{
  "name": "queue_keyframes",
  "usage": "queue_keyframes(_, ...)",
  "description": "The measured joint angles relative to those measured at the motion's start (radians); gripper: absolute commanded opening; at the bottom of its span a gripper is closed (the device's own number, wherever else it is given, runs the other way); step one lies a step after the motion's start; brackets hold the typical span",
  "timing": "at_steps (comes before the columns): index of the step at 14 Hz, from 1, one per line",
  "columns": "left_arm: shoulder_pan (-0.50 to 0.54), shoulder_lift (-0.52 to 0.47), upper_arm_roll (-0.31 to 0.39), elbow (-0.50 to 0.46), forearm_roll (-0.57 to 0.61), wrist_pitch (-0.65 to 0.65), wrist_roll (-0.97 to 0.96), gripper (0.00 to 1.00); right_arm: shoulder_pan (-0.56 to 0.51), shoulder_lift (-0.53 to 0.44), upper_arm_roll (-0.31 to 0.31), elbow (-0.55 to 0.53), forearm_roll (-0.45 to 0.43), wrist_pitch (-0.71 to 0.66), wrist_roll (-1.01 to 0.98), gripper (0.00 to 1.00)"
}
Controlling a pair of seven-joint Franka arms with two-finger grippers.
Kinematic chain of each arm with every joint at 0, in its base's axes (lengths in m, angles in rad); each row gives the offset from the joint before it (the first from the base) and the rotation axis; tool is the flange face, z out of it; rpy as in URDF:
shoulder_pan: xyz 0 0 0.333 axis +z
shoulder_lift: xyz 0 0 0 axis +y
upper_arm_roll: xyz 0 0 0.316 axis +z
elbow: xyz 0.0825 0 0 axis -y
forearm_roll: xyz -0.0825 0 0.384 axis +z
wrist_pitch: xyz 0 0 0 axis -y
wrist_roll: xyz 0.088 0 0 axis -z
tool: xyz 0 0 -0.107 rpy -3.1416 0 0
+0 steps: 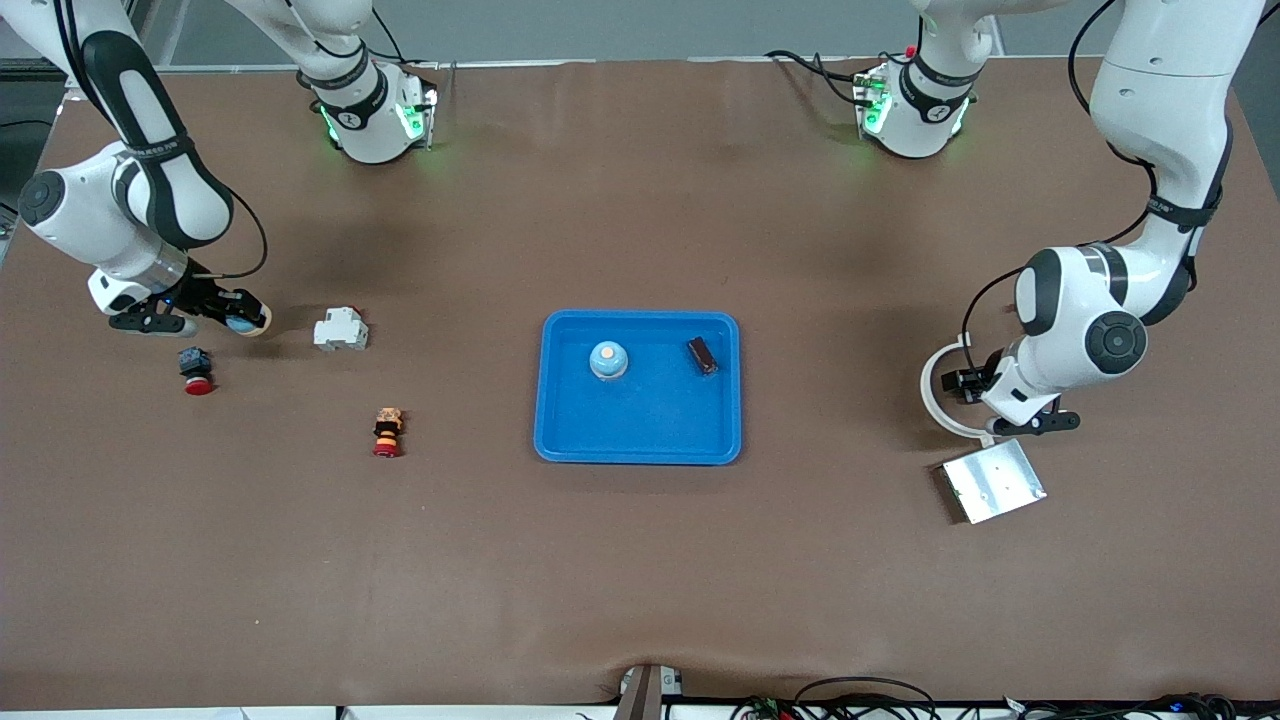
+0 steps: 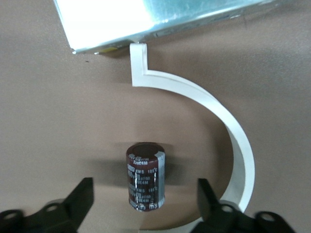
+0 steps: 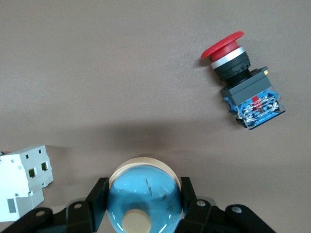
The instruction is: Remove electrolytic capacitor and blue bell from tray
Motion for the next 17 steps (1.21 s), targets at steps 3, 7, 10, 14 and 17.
queue_keyframes(3,0.0,-0.027,-0.001,0.024,0.0,-0.05,0.0,1.0,0.0,0.027,0.003,0.005,0.0,0.033,-0.003,0.0)
queue_keyframes(7,0.0,-0.076,-0.018,0.153,0.0,-0.265,-0.048,1.0,0.0,0.069,0.004,0.028,0.0,0.048,-0.004,0.0)
queue_keyframes(10,-0.001,-0.087,-0.059,0.274,-0.007,-0.418,-0.118,1.0,0.0,0.078,0.005,0.037,0.0,0.048,-0.005,0.0)
queue_keyframes(14,-0.005,-0.087,-0.097,0.408,-0.083,-0.578,-0.206,1.0,0.001,0.102,0.007,0.047,0.0,0.064,-0.006,0.0)
queue_keyframes(17,-0.007,-0.087,-0.171,0.477,-0.103,-0.645,-0.328,1.0,0.002,0.131,0.011,0.051,0.0,0.101,-0.006,0.0)
